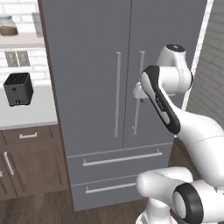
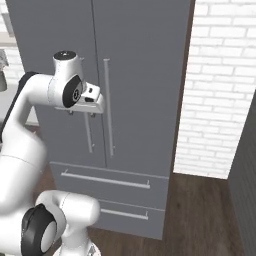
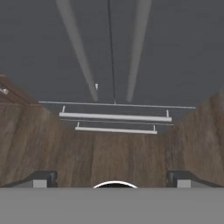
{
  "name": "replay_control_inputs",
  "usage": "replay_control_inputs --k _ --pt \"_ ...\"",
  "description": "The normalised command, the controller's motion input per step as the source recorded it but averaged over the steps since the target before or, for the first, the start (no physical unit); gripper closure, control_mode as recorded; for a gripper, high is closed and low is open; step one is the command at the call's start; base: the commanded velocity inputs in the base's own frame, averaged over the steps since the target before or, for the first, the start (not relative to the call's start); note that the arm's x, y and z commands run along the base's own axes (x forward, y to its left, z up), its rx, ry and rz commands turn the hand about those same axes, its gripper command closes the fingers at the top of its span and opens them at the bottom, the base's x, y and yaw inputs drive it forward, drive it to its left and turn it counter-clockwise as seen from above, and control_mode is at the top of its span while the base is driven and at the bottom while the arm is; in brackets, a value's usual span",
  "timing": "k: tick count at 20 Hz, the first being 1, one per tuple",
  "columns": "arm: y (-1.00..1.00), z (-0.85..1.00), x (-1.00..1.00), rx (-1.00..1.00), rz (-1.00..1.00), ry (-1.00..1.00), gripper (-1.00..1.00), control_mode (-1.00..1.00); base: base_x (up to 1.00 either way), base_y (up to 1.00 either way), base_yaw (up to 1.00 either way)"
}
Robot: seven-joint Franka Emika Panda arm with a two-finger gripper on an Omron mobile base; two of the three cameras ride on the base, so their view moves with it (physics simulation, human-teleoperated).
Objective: Take the strawberry from the fridge and place it on top of the pancake, located on the dining counter.
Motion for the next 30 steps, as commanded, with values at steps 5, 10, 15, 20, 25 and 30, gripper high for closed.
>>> replay_control_inputs --k 5,10,15,20,25,30 --pt "0.0 0.0 0.0 0.0 0.0 0.0 -1.0 1.0 0.14 -0.03 0.0" --pt "0.0 0.0 0.0 0.0 0.0 0.0 -1.0 1.0 0.0 0.0 0.0" --pt "0.0 0.0 0.2 0.0 0.0 0.0 -1.0 -1.0 0.0 0.0 0.0" --pt "-0.06 0.0 0.51 0.0 0.01 -0.01 -1.0 -1.0 0.0 0.0 0.0" --pt "-0.07 0.0 0.32 0.0 0.05 -0.14 -1.0 -1.0 0.0 0.0 0.0" --pt "-0.03 0.0 0.13 0.0 0.0 -0.18 -1.0 -1.0 0.0 0.0 0.0"
